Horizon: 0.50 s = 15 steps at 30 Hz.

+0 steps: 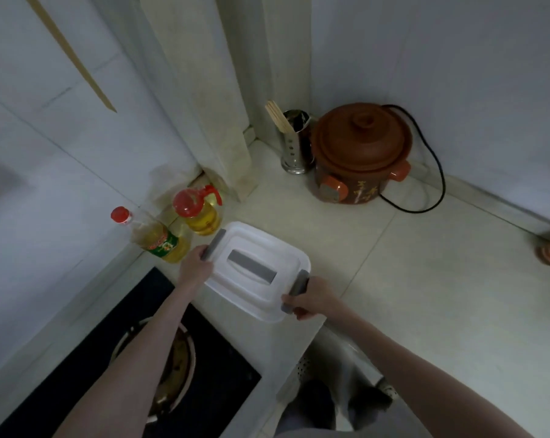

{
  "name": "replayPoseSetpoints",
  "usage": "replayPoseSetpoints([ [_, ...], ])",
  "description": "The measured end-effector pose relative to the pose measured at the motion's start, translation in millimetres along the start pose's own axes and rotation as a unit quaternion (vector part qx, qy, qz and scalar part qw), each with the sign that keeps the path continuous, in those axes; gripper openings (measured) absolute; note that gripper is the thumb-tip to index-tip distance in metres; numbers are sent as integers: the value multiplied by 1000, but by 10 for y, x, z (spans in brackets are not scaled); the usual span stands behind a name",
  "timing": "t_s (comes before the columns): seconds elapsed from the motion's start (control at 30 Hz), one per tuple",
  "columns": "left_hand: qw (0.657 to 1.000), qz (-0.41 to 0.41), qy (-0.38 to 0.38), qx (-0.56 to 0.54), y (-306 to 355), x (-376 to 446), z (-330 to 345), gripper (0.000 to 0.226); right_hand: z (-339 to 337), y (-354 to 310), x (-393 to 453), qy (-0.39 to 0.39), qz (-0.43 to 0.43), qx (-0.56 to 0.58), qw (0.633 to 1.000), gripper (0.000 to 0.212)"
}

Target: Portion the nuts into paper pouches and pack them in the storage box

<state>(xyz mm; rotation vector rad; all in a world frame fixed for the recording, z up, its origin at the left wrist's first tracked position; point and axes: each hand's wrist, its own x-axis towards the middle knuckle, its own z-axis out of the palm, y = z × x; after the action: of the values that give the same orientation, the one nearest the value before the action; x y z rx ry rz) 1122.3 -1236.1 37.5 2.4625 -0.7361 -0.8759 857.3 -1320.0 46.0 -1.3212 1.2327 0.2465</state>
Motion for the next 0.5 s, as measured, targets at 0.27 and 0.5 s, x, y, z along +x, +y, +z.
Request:
replayPoseSetpoints([
  [0.27, 999, 39, 13, 30, -20, 130, 85, 57, 190, 183, 158, -18, 49, 16, 999, 35],
  [0.5, 999, 0, 2, 50, 49, 90, 147, 57, 168, 265, 81, 18, -2, -59, 998, 44],
])
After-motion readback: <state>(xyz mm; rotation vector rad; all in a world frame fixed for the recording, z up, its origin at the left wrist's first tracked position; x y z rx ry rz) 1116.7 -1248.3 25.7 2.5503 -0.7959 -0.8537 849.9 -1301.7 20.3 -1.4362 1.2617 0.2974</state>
